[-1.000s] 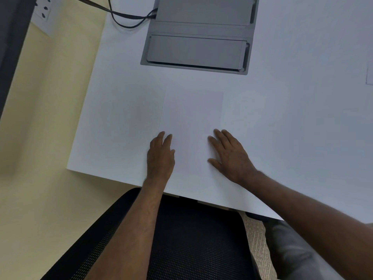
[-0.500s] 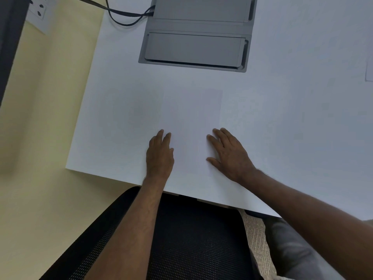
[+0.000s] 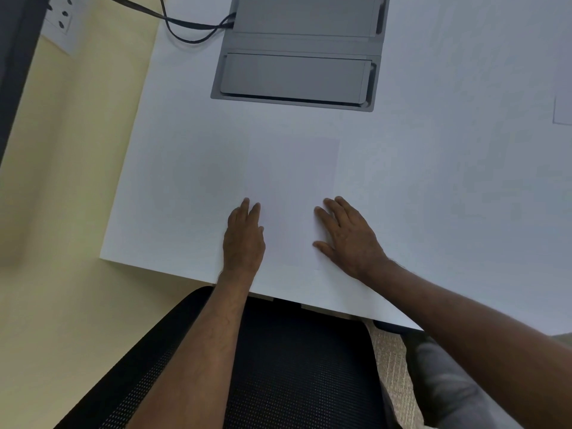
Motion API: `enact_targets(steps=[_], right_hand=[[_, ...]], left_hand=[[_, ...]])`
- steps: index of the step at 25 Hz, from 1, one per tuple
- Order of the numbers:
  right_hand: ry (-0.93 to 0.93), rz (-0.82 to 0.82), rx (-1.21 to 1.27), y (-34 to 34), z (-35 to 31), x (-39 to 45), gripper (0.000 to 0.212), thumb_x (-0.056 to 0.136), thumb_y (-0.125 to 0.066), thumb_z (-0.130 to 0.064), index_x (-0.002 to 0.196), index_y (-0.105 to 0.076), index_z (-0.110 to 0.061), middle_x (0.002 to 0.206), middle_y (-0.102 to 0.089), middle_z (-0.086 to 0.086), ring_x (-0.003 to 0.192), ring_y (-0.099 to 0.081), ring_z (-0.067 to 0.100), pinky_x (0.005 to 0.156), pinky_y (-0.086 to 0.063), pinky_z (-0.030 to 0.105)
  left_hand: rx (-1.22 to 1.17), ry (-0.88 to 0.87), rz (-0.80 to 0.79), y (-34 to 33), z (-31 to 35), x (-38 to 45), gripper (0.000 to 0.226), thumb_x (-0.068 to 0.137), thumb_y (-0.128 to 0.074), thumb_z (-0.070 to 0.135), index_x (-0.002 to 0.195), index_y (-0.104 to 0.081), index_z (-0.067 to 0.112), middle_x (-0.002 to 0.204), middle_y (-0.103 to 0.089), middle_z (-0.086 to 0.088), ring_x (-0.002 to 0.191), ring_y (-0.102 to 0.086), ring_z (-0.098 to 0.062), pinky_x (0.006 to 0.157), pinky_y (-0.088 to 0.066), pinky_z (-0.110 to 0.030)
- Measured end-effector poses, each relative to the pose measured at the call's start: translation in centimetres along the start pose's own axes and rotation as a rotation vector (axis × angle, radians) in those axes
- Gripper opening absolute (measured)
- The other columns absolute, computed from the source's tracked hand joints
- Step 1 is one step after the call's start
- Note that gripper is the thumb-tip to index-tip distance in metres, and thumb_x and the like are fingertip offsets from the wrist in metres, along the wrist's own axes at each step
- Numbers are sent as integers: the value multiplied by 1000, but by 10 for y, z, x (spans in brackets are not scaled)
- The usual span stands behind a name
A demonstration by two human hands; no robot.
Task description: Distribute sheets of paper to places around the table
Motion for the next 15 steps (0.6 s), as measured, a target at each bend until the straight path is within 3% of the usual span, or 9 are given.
enact_targets(steps=[8,12,15], right_hand=[[34,30,29,2,1,-1,76,101,-54,-51,161,-28,-13,170,-25,12,159,-19,32,128,-22,46],[19,127,46,16,20,-14,72,103,-54,-46,159,-32,-8,168,-28,15,156,-27,34,126,-29,46],[-49,176,5,38,48,-41,70,104,-49,-48,158,-35,-6,167,-31,16,155,-29,35,125,-31,46]], left_hand=[[50,-24,37,0,0,1,54,106,-51,12,157,-34,11,170,-24,-11,156,-22,-31,121,-36,-48],[150,-69,83,3,14,-8,57,103,-56,22,155,-37,8,168,-29,-16,153,-31,-35,121,-34,-48],[198,-146,71,6,46,-24,62,104,-53,31,158,-33,9,169,-25,-14,155,-27,-34,124,-28,-52]])
Point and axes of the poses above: each hand's wrist, its own x-axis towards the middle knuckle, its own y-axis out of the back of the hand, z = x × y, the point moved 9 cm from there along x, towards the middle knuckle
